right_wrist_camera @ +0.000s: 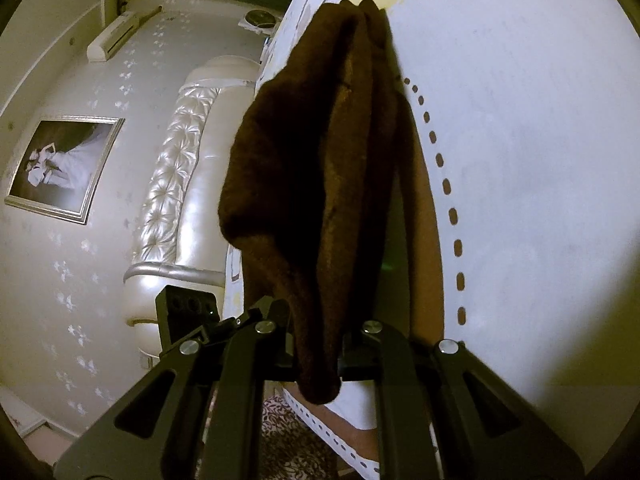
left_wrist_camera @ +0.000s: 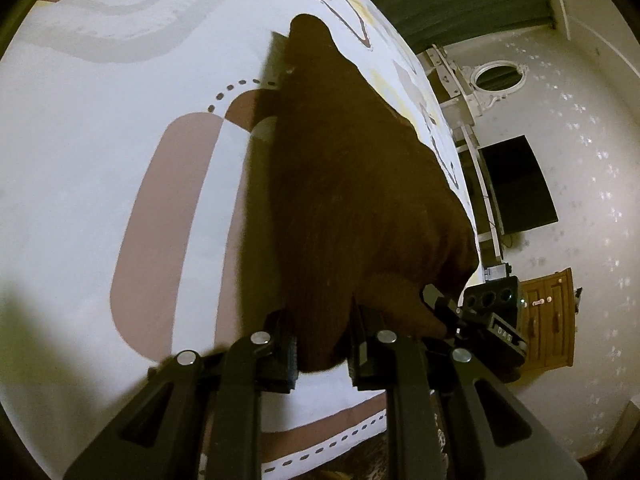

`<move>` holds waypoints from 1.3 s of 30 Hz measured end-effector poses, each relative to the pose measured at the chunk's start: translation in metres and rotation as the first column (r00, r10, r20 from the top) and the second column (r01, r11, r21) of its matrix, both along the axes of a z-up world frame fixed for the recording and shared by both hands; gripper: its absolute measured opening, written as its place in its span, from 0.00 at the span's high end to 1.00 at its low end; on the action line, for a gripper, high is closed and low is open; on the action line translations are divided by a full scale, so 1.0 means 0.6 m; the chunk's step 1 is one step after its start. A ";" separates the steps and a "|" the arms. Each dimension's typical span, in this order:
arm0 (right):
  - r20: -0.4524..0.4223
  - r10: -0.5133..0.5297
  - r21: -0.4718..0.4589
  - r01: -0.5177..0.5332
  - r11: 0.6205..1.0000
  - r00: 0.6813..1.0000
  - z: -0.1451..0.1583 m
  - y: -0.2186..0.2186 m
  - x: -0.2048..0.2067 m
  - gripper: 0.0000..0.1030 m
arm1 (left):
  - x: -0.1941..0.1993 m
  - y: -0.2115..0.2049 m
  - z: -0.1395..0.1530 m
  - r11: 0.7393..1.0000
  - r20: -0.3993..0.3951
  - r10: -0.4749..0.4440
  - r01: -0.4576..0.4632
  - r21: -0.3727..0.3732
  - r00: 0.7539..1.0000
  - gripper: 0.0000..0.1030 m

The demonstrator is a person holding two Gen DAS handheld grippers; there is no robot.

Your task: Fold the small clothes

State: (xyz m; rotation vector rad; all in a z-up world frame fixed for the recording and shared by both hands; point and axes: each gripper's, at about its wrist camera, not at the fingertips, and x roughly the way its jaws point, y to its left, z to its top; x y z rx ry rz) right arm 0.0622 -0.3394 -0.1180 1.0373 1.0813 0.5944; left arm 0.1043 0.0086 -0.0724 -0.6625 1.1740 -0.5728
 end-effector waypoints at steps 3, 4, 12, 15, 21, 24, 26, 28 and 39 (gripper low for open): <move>-0.001 -0.002 -0.001 0.002 1.000 1.000 0.003 0.007 0.005 0.90 | -0.003 0.006 -0.005 1.000 -0.004 0.003 -0.003 -0.005 1.000 0.82; -0.002 -0.004 -0.001 0.004 1.000 1.000 0.004 0.008 0.007 0.90 | -0.003 0.007 -0.006 1.000 -0.004 0.003 -0.003 -0.004 1.000 0.82; -0.007 -0.013 0.004 0.013 1.000 1.000 -0.001 0.008 0.001 0.90 | -0.009 0.008 -0.004 1.000 0.015 -0.002 0.002 0.026 1.000 0.82; -0.006 -0.014 0.001 0.014 1.000 1.000 -0.003 0.006 -0.002 0.90 | -0.009 0.009 -0.004 1.000 0.018 -0.003 0.002 0.031 1.000 0.82; -0.007 -0.016 0.001 0.016 1.000 1.000 0.000 0.006 -0.002 0.90 | -0.013 0.002 0.005 0.997 0.056 -0.010 0.005 0.074 0.998 0.84; -0.006 -0.017 0.003 0.017 1.000 1.000 0.001 0.005 -0.002 0.90 | -0.015 0.002 0.012 0.998 0.056 0.000 -0.004 0.069 0.998 0.85; -0.003 -0.019 0.002 0.019 1.000 1.000 0.001 0.002 -0.004 0.90 | -0.018 0.001 0.016 0.997 0.061 0.002 -0.006 0.072 0.998 0.85; -0.006 -0.022 0.002 0.022 1.000 1.000 -0.002 0.000 -0.008 0.90 | -0.022 0.000 0.016 0.997 0.062 0.000 -0.004 0.076 0.998 0.85; -0.035 -0.036 0.015 0.037 0.999 0.999 -0.020 -0.007 -0.008 0.90 | -0.023 0.003 0.003 0.996 0.051 -0.001 -0.003 0.093 0.999 0.85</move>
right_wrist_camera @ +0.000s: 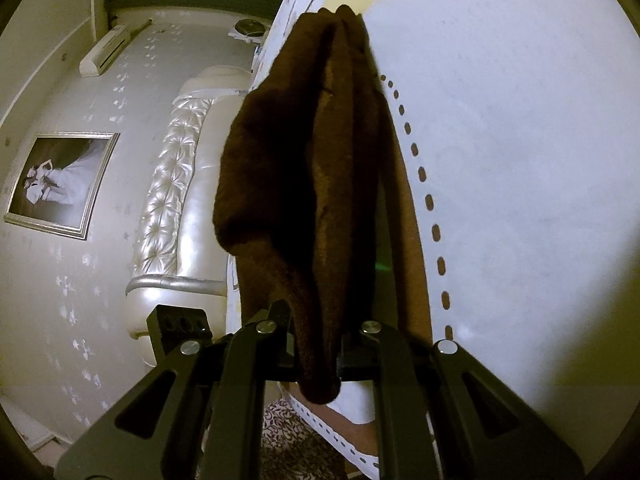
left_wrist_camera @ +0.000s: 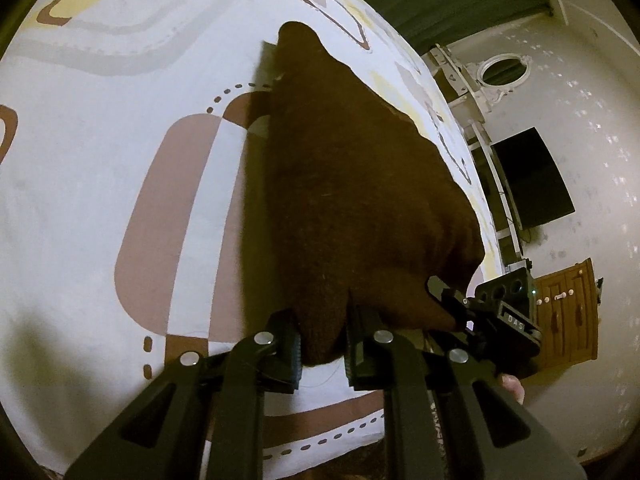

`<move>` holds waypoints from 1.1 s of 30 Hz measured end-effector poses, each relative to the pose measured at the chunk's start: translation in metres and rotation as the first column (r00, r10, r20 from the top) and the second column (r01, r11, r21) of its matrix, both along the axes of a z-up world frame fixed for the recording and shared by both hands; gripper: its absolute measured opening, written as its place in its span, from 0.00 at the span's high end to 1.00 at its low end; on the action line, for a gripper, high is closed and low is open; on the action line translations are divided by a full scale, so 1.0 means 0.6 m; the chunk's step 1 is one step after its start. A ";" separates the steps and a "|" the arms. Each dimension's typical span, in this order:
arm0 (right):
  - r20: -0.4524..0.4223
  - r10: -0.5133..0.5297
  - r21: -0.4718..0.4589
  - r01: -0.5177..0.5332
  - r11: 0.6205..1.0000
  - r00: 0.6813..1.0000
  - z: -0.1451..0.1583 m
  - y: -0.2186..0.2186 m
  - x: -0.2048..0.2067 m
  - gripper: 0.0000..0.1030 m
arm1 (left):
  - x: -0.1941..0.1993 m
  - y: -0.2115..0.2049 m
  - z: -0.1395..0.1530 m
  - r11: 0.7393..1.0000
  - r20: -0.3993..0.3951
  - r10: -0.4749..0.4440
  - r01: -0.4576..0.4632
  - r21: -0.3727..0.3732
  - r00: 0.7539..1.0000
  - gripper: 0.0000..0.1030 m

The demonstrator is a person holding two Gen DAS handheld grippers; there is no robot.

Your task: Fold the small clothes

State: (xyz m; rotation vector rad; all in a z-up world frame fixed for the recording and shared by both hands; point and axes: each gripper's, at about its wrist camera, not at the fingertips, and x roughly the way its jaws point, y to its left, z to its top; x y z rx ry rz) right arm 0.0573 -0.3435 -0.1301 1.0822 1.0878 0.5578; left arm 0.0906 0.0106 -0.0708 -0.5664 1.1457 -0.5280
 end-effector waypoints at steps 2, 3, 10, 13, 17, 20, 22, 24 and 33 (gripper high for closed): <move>-0.003 0.000 0.001 0.000 1.000 1.000 -0.001 -0.001 0.001 0.91 | 0.000 0.002 -0.004 1.000 -0.004 -0.001 0.001 -0.002 1.000 0.85; -0.003 0.001 0.000 -0.001 1.000 1.000 -0.002 -0.001 0.001 0.91 | 0.001 0.003 -0.006 1.000 -0.006 0.000 0.000 -0.005 1.000 0.85; -0.003 0.000 0.001 0.001 1.000 1.000 -0.001 -0.002 0.000 0.91 | 0.000 0.003 -0.009 1.000 -0.008 -0.001 0.001 -0.015 1.000 0.85; -0.005 0.000 0.003 0.000 1.000 1.000 -0.001 -0.003 -0.001 0.91 | 0.001 0.005 -0.012 1.000 -0.008 -0.005 0.005 -0.021 1.000 0.85; -0.004 -0.003 -0.003 0.003 1.000 1.000 0.002 -0.001 -0.002 0.91 | 0.002 0.008 -0.016 0.999 -0.013 -0.004 0.003 -0.036 1.000 0.85; -0.005 -0.005 -0.004 0.005 1.000 1.000 0.002 -0.002 -0.002 0.91 | -0.001 0.008 -0.015 1.000 -0.007 -0.007 0.007 -0.029 1.000 0.85; -0.007 -0.009 -0.003 0.009 1.000 1.000 0.002 -0.003 -0.001 0.91 | 0.001 0.008 -0.016 1.000 -0.006 -0.009 0.009 -0.024 1.000 0.85; -0.004 -0.015 -0.004 0.015 1.000 1.000 0.003 -0.004 -0.002 0.91 | 0.001 0.008 -0.015 1.000 -0.007 -0.010 0.010 -0.021 1.000 0.85; 0.004 -0.045 0.022 0.045 0.999 0.999 0.003 -0.019 -0.019 0.90 | -0.006 0.002 -0.002 0.999 0.011 -0.021 0.021 0.030 1.000 0.82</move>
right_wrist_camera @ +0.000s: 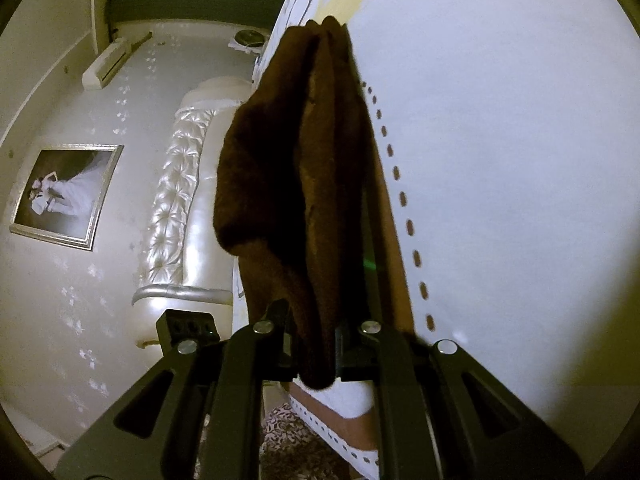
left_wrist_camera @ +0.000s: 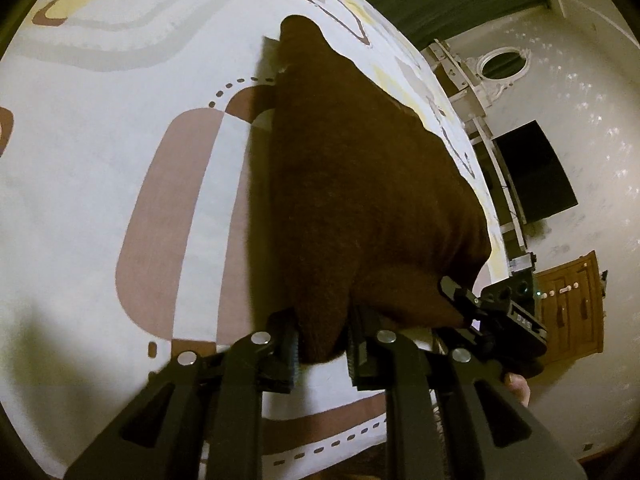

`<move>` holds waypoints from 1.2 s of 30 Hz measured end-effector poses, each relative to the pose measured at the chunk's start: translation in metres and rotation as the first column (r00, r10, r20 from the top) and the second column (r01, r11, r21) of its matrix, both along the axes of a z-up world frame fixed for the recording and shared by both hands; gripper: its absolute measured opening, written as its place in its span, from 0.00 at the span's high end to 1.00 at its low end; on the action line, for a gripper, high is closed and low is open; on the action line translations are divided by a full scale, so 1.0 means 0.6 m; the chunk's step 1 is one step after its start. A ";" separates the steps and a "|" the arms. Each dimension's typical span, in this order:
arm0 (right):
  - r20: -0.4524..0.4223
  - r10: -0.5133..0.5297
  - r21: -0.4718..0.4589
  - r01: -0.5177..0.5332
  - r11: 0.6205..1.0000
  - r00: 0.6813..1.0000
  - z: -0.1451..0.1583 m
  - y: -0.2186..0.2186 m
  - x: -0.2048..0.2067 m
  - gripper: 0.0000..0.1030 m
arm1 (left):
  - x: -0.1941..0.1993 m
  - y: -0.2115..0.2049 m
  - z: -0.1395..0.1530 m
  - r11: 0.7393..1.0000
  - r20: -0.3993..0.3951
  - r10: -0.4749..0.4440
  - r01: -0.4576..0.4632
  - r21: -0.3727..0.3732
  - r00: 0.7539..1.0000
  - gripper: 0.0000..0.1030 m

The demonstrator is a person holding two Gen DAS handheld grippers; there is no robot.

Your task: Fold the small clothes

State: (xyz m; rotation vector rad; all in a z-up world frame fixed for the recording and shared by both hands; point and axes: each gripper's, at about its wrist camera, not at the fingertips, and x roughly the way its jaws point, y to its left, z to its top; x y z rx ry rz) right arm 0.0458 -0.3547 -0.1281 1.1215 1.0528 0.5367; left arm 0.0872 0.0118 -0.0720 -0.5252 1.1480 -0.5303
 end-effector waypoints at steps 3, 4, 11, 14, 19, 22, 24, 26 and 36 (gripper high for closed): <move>-0.004 -0.009 -0.003 0.009 1.000 1.000 0.002 -0.010 -0.011 0.90 | -0.012 -0.004 0.007 0.999 0.028 -0.010 0.008 0.051 1.000 0.80; -0.005 -0.013 -0.007 0.013 1.000 1.000 0.002 -0.013 -0.014 0.90 | -0.017 -0.005 0.009 0.998 0.036 -0.012 0.010 0.067 0.999 0.78; -0.021 -0.036 -0.031 0.036 0.999 0.999 0.007 -0.030 -0.042 0.90 | -0.046 -0.009 0.021 0.984 0.083 -0.032 0.017 0.178 0.996 0.78; -0.032 -0.046 -0.040 0.045 0.998 0.998 0.008 -0.032 -0.050 0.90 | -0.055 -0.015 0.025 0.974 0.103 -0.045 0.021 0.224 0.994 0.77; -0.045 -0.053 -0.048 0.050 0.998 0.998 0.011 -0.031 -0.057 0.90 | -0.061 -0.024 0.025 0.964 0.111 -0.054 0.022 0.266 0.992 0.77; -0.050 -0.050 -0.057 0.047 0.997 0.998 0.017 -0.028 -0.056 0.90 | -0.061 -0.028 0.027 0.963 0.112 -0.047 0.015 0.268 0.993 0.72; -0.052 -0.052 -0.059 0.048 0.997 0.997 0.017 -0.029 -0.058 0.90 | -0.060 -0.033 0.028 0.964 0.114 -0.044 0.012 0.267 0.992 0.70; -0.054 -0.053 -0.061 0.049 0.997 0.997 0.015 -0.033 -0.059 0.90 | -0.060 -0.038 0.028 0.961 0.118 -0.049 0.014 0.277 0.992 0.70; -0.056 -0.060 -0.067 0.056 0.996 0.997 0.016 -0.037 -0.061 0.83 | -0.054 -0.041 0.032 0.965 0.107 -0.037 0.008 0.261 0.994 0.68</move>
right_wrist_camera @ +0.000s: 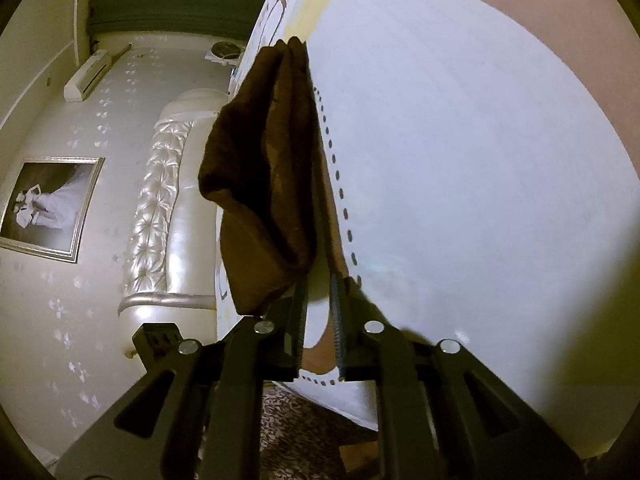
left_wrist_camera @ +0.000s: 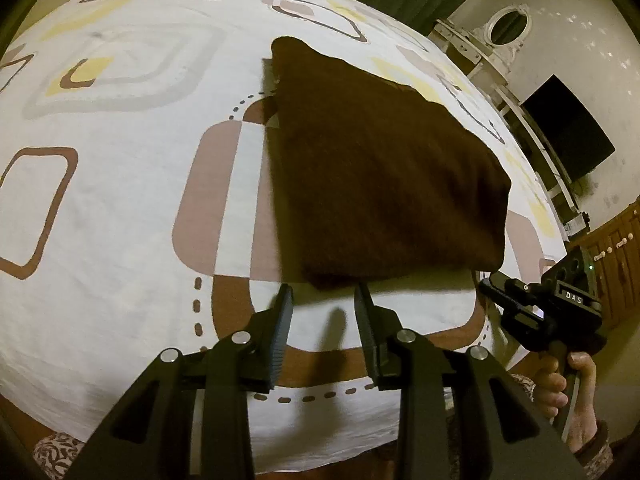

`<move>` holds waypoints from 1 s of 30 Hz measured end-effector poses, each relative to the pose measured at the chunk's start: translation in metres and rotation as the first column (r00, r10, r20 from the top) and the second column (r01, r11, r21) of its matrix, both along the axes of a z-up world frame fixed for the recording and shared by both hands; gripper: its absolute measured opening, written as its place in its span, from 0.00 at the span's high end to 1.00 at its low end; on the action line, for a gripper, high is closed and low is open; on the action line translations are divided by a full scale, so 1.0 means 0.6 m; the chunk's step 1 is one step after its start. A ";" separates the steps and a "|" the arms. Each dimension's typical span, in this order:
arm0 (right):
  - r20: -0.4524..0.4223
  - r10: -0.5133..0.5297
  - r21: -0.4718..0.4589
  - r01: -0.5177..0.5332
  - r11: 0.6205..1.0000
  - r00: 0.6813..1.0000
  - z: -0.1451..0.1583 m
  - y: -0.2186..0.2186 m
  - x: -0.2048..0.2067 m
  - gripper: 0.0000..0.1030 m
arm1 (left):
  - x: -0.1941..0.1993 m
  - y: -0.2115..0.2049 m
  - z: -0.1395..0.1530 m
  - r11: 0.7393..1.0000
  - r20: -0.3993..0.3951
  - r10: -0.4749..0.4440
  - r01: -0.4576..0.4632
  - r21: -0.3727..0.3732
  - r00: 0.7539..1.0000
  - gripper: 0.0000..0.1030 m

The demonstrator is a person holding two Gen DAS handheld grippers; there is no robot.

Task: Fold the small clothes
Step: 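Release the sweater with the left gripper and pull it back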

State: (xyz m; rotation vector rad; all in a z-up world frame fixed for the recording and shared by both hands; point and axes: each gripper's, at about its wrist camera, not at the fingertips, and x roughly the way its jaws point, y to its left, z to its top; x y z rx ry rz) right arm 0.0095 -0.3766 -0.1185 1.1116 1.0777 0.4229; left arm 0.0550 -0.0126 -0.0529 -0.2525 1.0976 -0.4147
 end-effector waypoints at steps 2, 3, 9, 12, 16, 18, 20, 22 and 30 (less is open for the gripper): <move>0.025 0.004 0.001 -0.004 1.000 1.000 0.010 0.002 0.004 0.67 | 0.002 0.007 0.007 1.000 0.005 0.003 -0.003 -0.017 1.000 0.64; 0.037 0.007 -0.003 -0.007 1.000 0.999 0.015 0.004 0.008 0.62 | 0.004 0.015 0.015 0.999 0.015 0.008 -0.007 -0.045 1.000 0.57; 0.111 0.019 -0.068 -0.011 0.998 0.994 0.046 0.007 0.062 0.35 | 0.048 0.046 0.030 0.990 0.048 0.033 -0.026 -0.141 0.998 0.42; 0.111 0.037 -0.057 -0.031 0.998 0.993 0.040 0.014 0.097 0.35 | 0.086 0.044 0.018 0.986 0.022 0.010 -0.006 -0.169 1.000 0.42; 0.112 0.069 -0.054 -0.064 0.996 0.991 0.027 0.031 0.145 0.34 | 0.134 0.023 0.003 0.985 0.011 -0.015 0.016 -0.171 1.000 0.41; 0.111 0.074 -0.052 -0.069 0.996 0.991 0.024 0.034 0.158 0.35 | 0.150 0.012 -0.003 0.986 0.005 -0.022 0.022 -0.166 1.000 0.37; 0.108 0.066 -0.031 -0.063 0.998 0.992 0.019 0.030 0.169 0.36 | 0.157 0.008 -0.005 0.985 0.003 -0.021 0.021 -0.172 1.000 0.35; 0.105 0.051 0.009 -0.052 0.999 0.993 0.015 0.020 0.170 0.40 | 0.161 0.007 -0.008 0.981 -0.008 -0.019 0.017 -0.194 1.000 0.34; 0.109 0.023 0.115 -0.036 0.993 0.994 0.016 -0.016 0.172 0.38 | 0.162 0.008 -0.014 0.980 -0.007 -0.031 0.029 -0.196 0.999 0.29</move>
